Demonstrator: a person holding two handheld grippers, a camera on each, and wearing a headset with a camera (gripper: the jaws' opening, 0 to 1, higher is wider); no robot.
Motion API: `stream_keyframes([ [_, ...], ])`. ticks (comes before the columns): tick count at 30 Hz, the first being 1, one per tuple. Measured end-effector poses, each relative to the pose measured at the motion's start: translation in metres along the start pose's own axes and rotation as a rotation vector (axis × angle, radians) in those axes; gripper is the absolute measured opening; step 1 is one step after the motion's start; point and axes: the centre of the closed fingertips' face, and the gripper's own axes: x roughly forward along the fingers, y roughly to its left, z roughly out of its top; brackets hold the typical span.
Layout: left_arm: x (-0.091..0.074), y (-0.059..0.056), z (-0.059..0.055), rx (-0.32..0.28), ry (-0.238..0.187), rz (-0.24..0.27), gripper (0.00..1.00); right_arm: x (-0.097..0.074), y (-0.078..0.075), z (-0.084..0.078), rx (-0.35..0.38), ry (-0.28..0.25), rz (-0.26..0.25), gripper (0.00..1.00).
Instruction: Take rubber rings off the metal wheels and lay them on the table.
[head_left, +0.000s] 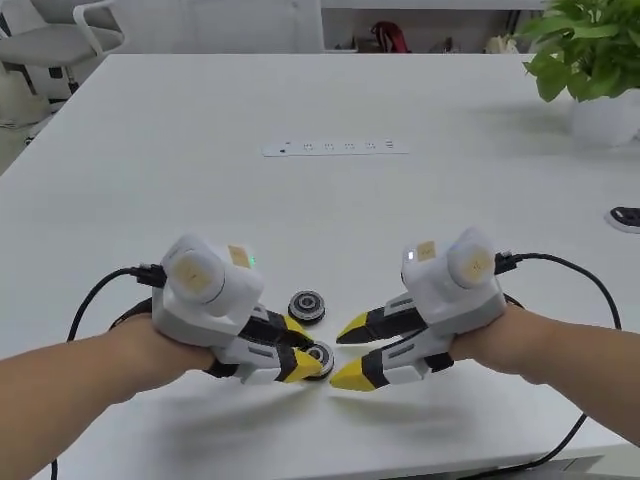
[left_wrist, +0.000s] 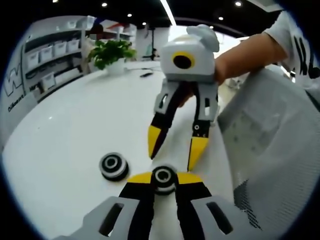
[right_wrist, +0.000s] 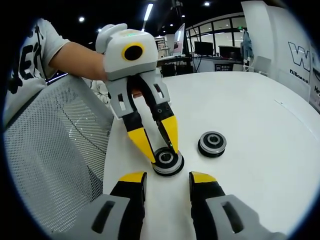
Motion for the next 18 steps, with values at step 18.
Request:
stream_keyframes([
  [18,0.0003,0.0024,0.0009,0.019,-0.036,0.038,0.14,0.0052,-0.0014,0.0093,-0.003,-0.022,-0.008,0.30],
])
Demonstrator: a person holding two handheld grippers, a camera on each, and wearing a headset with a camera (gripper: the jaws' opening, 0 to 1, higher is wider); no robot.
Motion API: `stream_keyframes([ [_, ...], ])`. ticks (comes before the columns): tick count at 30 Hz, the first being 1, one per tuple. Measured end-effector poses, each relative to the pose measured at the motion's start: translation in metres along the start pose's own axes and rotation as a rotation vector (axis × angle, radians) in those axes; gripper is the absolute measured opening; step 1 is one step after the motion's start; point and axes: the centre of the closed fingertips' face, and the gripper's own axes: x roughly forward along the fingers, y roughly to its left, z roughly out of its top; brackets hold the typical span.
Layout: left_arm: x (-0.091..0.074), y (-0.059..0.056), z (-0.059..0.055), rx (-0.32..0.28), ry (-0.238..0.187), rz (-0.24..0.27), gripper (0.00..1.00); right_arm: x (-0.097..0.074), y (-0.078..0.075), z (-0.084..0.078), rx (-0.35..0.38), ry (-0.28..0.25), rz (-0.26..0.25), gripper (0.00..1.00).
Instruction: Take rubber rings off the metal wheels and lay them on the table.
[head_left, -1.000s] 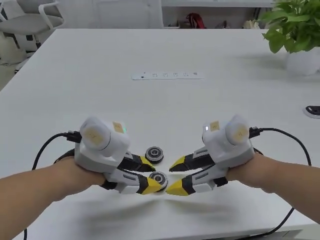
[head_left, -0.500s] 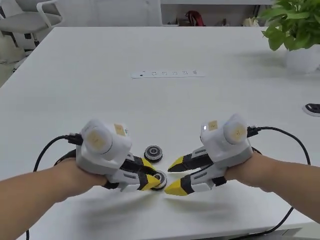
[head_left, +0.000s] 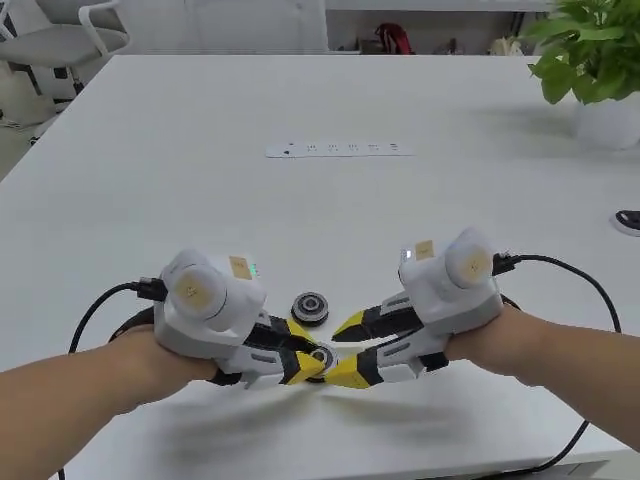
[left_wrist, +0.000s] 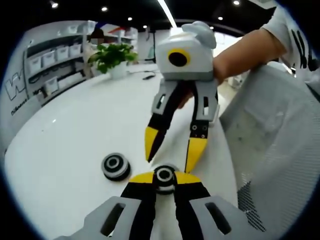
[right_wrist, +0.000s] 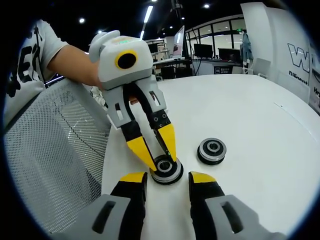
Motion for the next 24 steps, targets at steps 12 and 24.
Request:
stream_keyframes([
  [12,0.000,0.000,0.000,-0.006,-0.006,0.014,0.13,0.007,0.004,0.000,-0.014,0.008,0.005,0.30],
  [24,-0.001,0.001,0.000,-0.010,-0.010,0.031,0.13,0.011,0.005,-0.001,-0.061,0.020,-0.034,0.27],
])
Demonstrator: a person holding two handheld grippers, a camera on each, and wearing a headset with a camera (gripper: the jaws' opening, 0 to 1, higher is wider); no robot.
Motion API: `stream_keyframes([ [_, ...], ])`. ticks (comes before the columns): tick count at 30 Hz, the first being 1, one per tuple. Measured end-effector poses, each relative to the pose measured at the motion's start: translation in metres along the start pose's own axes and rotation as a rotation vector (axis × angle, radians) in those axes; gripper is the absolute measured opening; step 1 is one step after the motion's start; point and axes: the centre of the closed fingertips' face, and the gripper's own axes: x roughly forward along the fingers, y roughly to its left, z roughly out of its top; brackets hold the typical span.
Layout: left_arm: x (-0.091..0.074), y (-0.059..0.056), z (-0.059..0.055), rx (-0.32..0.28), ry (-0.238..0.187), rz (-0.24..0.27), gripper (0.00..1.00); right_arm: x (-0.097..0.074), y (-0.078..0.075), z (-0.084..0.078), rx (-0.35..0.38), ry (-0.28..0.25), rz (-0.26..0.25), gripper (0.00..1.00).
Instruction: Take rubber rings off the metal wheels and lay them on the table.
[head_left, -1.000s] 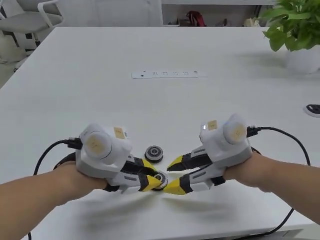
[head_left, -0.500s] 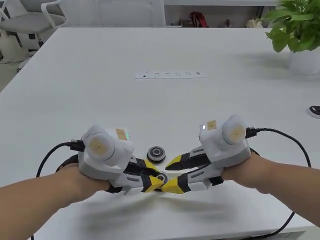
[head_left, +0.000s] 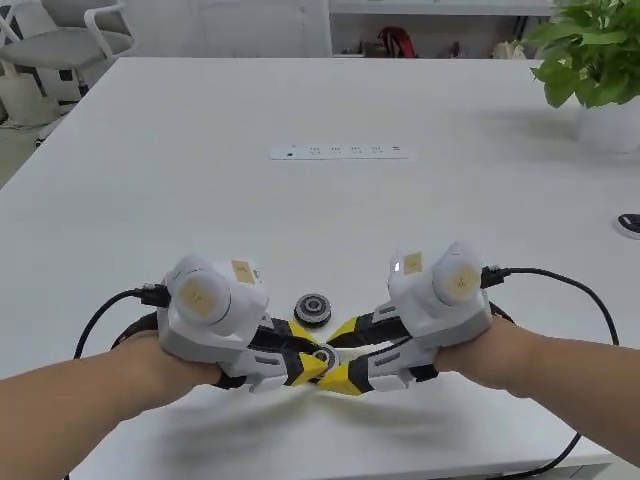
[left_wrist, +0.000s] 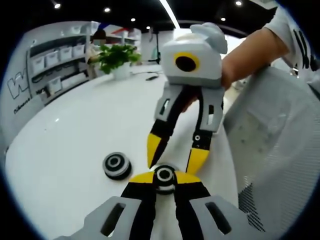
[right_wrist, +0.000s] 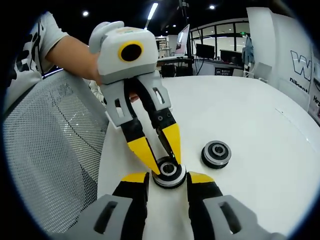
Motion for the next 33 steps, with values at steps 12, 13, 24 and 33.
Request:
stream_keyframes([
  [12,0.000,0.001,0.000,0.001,0.000,0.006,0.13,-0.004,-0.003,-0.005,0.005,0.012,-0.015,0.22],
  [13,0.000,0.001,0.000,0.000,-0.001,0.007,0.13,-0.004,-0.003,-0.005,0.006,0.012,-0.015,0.21],
  [24,0.000,0.001,0.000,-0.002,-0.004,0.008,0.13,-0.007,-0.003,-0.008,0.011,0.014,-0.013,0.19],
  [33,0.000,0.001,0.000,-0.013,-0.010,0.009,0.13,-0.010,-0.005,-0.013,0.036,0.026,-0.014,0.12],
])
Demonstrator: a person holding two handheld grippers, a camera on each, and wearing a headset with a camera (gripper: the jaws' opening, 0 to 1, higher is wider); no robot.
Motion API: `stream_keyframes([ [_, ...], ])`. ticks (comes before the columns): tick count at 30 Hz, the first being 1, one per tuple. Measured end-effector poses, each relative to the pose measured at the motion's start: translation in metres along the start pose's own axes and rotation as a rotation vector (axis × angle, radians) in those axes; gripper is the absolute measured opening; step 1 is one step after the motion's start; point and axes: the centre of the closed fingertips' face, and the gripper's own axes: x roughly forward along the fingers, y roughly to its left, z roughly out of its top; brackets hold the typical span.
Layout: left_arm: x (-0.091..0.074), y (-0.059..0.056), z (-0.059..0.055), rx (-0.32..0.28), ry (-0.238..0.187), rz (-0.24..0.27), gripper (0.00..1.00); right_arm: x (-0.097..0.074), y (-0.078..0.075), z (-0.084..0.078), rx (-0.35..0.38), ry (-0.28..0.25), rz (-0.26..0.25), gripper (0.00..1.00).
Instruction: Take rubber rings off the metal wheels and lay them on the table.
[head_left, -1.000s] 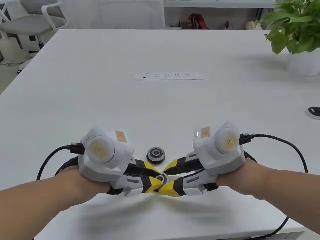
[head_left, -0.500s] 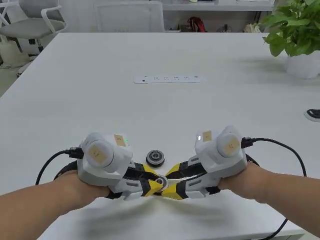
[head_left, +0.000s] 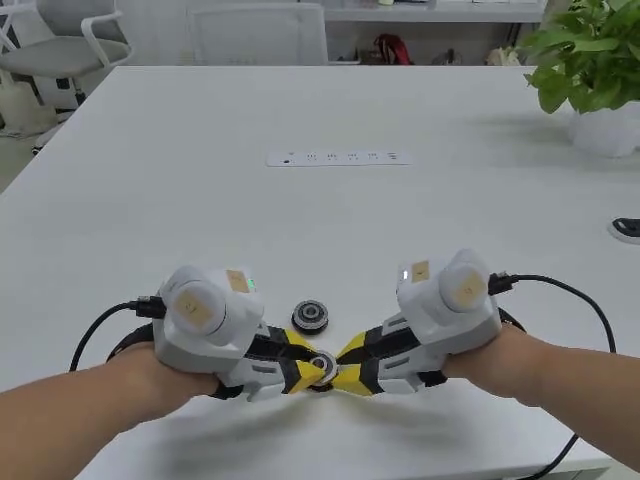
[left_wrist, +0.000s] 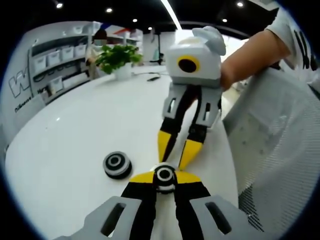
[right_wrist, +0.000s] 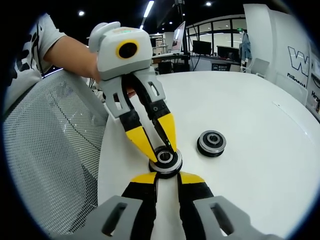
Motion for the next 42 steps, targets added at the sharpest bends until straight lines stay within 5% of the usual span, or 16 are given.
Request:
stream_keyframes([
  [25,0.000,0.000,0.000,0.005,0.004,0.007,0.13,-0.002,-0.007,-0.005,0.142,0.036,-0.020,0.00],
  [42,0.001,0.001,-0.001,0.017,0.022,0.022,0.12,-0.008,-0.016,0.007,0.389,-0.071,-0.033,0.00],
])
